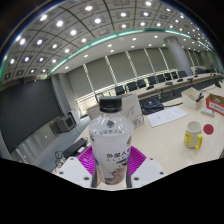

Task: Pour water

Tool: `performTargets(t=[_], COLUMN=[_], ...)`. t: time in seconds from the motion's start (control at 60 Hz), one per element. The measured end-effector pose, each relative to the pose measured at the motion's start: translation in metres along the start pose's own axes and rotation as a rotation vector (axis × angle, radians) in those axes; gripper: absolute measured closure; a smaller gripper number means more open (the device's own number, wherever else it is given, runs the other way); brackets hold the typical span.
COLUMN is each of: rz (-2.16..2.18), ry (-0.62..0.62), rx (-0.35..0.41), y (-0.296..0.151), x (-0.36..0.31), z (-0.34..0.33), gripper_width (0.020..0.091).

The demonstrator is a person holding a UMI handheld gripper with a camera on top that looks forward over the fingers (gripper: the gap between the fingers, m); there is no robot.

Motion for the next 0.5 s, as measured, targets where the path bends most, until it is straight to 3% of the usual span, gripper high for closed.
performTargets(t=[0.15, 0.25, 0.5], rz=[0.392, 0.711, 1.349], ry=[-0.096, -0.153, -0.242], rx=[0.048, 0.074, 0.079], y=[-0.069, -0.099, -0.113], x=[0.015, 0.065, 0.142], z=[0.004, 0.026, 0.055], gripper_width=[0.0717, 0.0719, 0.0718])
Point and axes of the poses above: the point between the fingertips, and its own axes, seen from behind it with the camera up: x to the right, y down, z forward, the way the camera looks, the point moved 7 cm from there along -z, backward, against the way the camera looks, and after that the axes turned 6 degrees about z, right-handed, at the moved point
